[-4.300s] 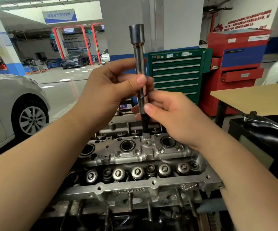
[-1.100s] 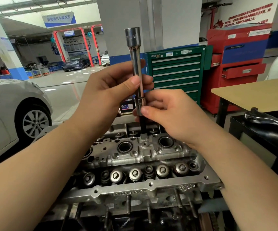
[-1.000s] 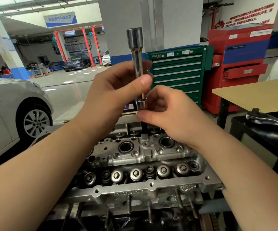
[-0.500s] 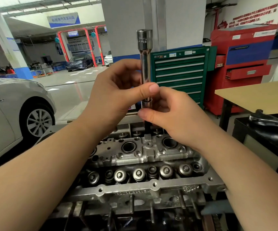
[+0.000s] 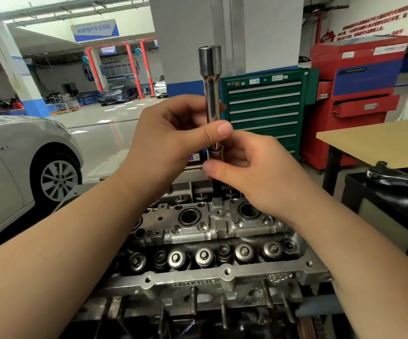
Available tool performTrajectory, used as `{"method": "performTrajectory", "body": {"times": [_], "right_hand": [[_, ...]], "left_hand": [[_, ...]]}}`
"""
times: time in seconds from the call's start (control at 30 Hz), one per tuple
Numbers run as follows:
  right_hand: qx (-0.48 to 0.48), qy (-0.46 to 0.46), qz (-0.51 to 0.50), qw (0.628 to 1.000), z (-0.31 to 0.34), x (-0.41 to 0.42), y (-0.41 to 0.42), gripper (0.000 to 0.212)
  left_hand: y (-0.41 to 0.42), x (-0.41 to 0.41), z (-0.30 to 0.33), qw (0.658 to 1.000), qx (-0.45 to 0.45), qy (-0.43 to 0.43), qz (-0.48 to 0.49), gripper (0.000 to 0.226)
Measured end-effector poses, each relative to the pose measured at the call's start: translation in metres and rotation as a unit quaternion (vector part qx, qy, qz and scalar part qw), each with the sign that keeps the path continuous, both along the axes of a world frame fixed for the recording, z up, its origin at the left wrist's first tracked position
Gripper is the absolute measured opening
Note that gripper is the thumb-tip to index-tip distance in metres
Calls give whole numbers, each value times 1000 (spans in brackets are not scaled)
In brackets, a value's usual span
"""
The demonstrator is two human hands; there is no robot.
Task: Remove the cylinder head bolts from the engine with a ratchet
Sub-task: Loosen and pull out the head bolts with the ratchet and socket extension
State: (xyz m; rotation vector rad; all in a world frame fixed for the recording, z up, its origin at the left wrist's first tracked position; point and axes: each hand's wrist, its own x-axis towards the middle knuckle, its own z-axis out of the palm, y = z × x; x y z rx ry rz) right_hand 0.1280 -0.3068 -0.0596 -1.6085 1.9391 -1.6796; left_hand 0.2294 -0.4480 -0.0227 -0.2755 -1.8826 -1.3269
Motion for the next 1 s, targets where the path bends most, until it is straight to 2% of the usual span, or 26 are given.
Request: {"method": "performTrajectory", "body": {"times": [0.13, 0.23, 0.37, 0.43, 0.53, 0.67, 0.8, 0.9, 1.0], "right_hand": [[-15, -48, 48, 998, -1, -2, 2, 25], [-6, -25, 12, 1000, -1, -3, 2, 15], [1, 8, -57, 998, -1, -2, 3, 28], [13, 14, -21, 1000, -1, 0, 3, 27], [15, -12, 49, 999, -1, 0, 1, 26], [9, -11, 29, 999, 1, -2, 2, 21], [7, -6, -1, 1000, 1, -3, 1, 26], [-8, -11, 18, 1000, 0, -1, 3, 28], [-5, -19, 45, 999, 0, -1, 4, 25]], "left_hand": [[-8, 4, -1, 999, 11, -29, -31, 30], [-4, 5, 0, 998, 21, -38, -52, 29], [2, 1, 2, 1000, 6, -18, 5, 26], [0, 1, 2, 1000, 10, -13, 15, 24], [-3, 4, 0, 999, 14, -30, -28, 29], [-1, 5, 1, 995, -2, -47, -83, 37], [3, 3, 2, 998, -43, -39, -21, 33], [2, 4, 2, 999, -24, -19, 12, 26], [-4, 4, 1, 1000, -11, -16, 4, 28]]}}
